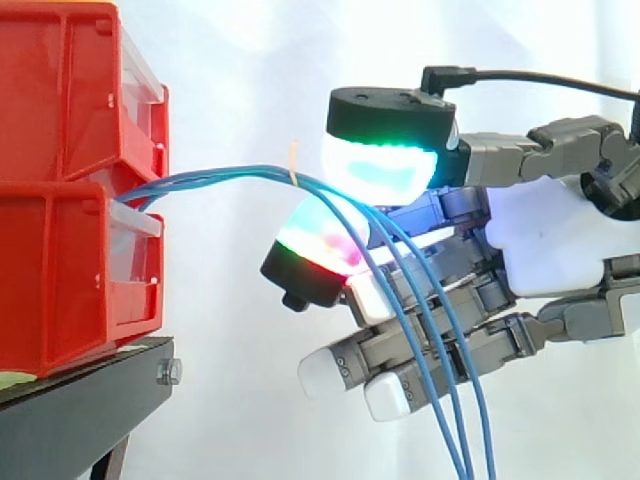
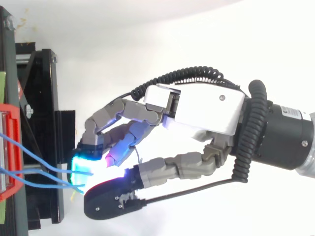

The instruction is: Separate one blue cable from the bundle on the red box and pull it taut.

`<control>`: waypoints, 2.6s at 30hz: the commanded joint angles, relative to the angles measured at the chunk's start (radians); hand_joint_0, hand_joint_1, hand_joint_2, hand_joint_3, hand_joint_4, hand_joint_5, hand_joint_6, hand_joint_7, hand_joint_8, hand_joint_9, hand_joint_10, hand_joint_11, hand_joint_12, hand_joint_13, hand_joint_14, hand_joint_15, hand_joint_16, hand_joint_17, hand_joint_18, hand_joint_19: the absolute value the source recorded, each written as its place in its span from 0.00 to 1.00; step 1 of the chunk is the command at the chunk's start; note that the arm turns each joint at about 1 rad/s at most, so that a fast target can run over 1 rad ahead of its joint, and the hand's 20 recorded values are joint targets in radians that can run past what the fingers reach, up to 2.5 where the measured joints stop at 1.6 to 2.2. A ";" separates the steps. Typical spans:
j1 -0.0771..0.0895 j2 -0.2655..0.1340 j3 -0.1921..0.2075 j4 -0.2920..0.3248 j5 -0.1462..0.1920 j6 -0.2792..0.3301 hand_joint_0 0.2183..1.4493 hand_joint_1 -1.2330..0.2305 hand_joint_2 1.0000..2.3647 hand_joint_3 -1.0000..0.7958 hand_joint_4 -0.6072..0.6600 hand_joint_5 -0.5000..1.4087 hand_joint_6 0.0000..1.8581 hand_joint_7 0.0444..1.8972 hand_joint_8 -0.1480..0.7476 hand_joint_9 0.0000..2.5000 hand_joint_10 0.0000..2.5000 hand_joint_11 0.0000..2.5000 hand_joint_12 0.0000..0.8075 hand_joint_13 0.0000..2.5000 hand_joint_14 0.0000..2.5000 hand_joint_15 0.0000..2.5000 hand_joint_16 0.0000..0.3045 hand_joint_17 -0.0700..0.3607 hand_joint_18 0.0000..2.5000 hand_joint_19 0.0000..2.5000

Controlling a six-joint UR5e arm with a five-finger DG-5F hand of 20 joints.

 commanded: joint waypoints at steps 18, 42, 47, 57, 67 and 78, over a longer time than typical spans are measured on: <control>0.000 0.000 0.007 -0.031 -0.010 0.000 0.39 0.27 0.00 0.29 0.43 0.19 0.51 0.45 0.39 0.40 0.01 0.21 0.34 0.25 0.00 0.10 0.11 0.34 0.25 0.17; -0.003 0.011 0.030 -0.037 -0.010 0.000 0.29 0.46 0.00 0.28 0.48 0.22 0.47 0.49 0.38 0.43 0.01 0.18 0.28 0.23 0.00 0.08 0.10 0.33 0.23 0.19; -0.005 0.017 0.032 -0.055 -0.010 0.000 0.30 0.39 0.00 0.28 0.48 0.21 0.47 0.51 0.38 0.42 0.01 0.19 0.28 0.23 0.00 0.08 0.10 0.33 0.23 0.19; 0.000 0.017 0.032 -0.078 -0.011 -0.002 0.35 0.30 0.00 0.29 0.50 0.20 0.49 0.47 0.39 0.40 0.01 0.20 0.28 0.23 0.00 0.08 0.10 0.33 0.24 0.18; 0.000 0.017 0.032 -0.088 -0.011 -0.003 0.45 0.24 0.00 0.32 0.34 0.19 0.51 0.52 0.38 0.40 0.01 0.21 0.27 0.24 0.00 0.08 0.10 0.32 0.26 0.17; -0.005 0.017 0.032 -0.091 -0.018 0.000 0.22 0.24 0.00 0.28 0.44 0.22 0.49 0.47 0.37 0.45 0.01 0.20 0.23 0.25 0.00 0.08 0.11 0.34 0.30 0.17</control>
